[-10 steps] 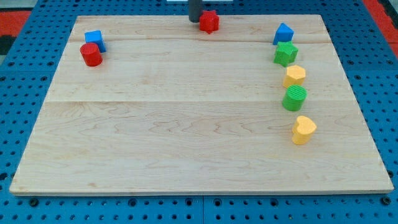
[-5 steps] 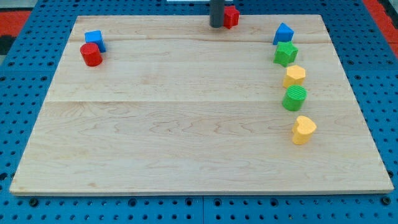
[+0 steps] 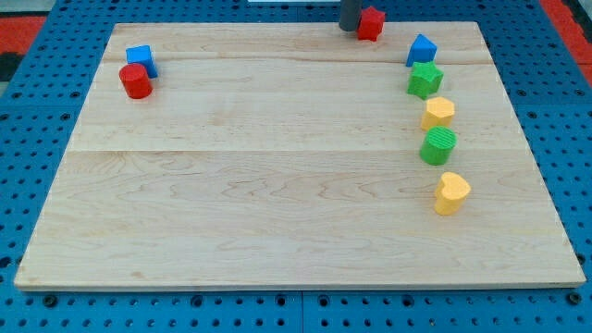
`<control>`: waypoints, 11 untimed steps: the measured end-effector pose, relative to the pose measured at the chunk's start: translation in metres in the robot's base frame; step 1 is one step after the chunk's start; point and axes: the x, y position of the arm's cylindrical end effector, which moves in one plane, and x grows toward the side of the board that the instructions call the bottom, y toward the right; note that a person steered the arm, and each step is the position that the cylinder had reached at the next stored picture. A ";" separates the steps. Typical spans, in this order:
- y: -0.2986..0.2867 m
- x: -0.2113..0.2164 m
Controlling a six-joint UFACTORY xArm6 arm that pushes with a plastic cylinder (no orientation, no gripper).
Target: Move the red star to the top right of the board
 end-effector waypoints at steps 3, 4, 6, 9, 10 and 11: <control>0.023 0.045; -0.005 0.045; -0.035 0.000; 0.044 0.000; 0.049 0.000; 0.050 0.000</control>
